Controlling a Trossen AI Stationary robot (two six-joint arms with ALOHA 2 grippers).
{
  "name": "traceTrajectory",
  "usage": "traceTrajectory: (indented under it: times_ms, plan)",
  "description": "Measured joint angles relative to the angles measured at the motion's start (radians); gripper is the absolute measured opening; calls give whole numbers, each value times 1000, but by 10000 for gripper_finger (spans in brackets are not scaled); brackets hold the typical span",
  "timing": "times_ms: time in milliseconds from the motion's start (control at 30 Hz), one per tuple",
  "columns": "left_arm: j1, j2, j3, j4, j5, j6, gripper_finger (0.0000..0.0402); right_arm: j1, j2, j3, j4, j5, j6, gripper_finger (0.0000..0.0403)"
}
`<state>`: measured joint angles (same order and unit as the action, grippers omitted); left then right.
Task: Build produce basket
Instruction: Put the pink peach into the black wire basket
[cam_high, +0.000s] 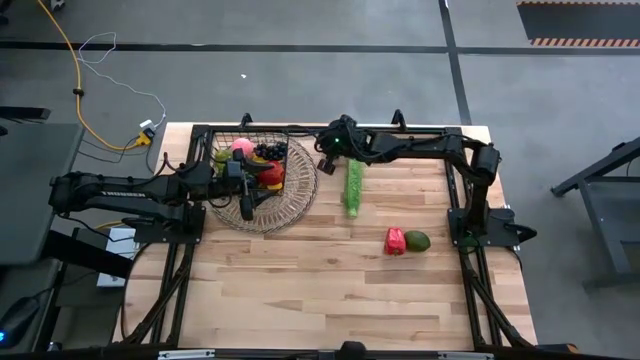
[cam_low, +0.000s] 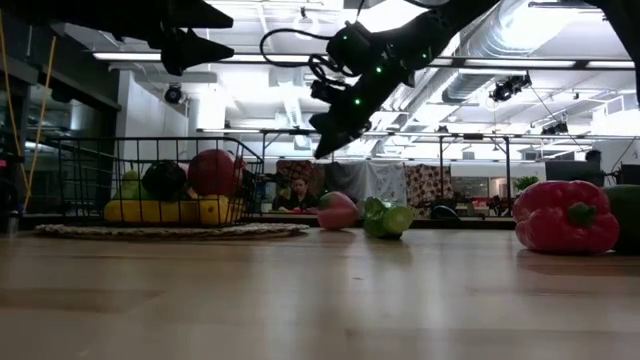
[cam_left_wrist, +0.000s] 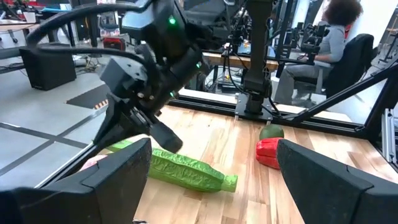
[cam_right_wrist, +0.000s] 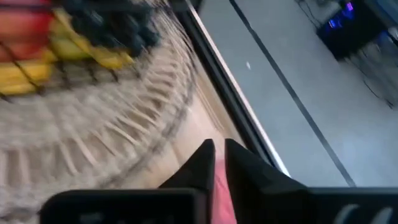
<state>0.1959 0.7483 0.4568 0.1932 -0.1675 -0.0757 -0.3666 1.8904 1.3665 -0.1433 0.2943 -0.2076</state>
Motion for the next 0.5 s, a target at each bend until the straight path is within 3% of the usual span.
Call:
traceTrajectory:
  times_ms: [100, 267, 500]
  plan:
    - [0, 0, 0, -3, 0, -2, 335, -11, 0, 71, -144, 39, 0, 61]
    - [0, 0, 0, -4, 0, -3, 335, -34, 0, 175, -343, 13, 23, 171]
    - [0, 0, 0, -10, 0, -24, 335, -95, -1, 260, -538, -177, 36, 313]
